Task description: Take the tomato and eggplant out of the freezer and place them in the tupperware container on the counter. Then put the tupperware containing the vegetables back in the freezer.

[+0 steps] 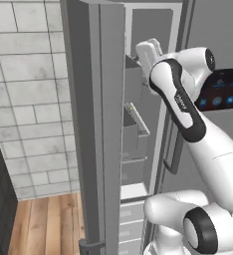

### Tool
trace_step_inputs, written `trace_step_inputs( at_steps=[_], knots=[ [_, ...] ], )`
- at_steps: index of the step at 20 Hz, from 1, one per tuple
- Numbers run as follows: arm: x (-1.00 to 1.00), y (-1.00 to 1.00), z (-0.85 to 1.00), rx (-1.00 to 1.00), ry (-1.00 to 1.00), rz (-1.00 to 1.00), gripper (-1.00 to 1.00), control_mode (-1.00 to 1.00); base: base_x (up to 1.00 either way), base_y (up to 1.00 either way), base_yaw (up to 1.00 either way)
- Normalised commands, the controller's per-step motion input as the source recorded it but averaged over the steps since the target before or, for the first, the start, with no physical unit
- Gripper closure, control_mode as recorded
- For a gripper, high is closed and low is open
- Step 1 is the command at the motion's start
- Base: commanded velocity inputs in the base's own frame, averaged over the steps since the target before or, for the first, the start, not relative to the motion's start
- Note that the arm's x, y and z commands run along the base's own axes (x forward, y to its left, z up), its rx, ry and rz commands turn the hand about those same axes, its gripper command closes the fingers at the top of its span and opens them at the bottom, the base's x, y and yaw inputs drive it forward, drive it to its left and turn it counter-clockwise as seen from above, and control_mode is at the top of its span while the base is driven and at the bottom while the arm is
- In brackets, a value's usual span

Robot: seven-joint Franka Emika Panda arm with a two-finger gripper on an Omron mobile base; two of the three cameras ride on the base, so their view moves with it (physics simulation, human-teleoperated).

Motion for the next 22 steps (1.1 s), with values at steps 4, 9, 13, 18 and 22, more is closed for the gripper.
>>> trace_step_inputs(
  at_steps=[4, 9, 13, 18, 22],
  knots=[
    [0.53, 0.17, 0.0, 0.0, 0.03, 0.0, -1.0, -1.0, 0.0, 0.0, 0.0],
    [0.55, 0.15, 0.0, 0.0, 0.04, 0.0, -1.0, -1.0, 0.0, 0.0, 0.0],
    [0.55, 0.09, -0.01, 0.0, 0.06, 0.0, -1.0, -1.0, 0.0, 0.0, 0.0],
    [0.47, 0.05, -0.02, 0.0, 0.06, 0.0, -1.0, -1.0, 0.0, 0.0, 0.0],
    [0.26, 0.08, -0.05, 0.0, 0.04, 0.0, -1.0, -1.0, 0.0, 0.0, 0.0]
  ],
)
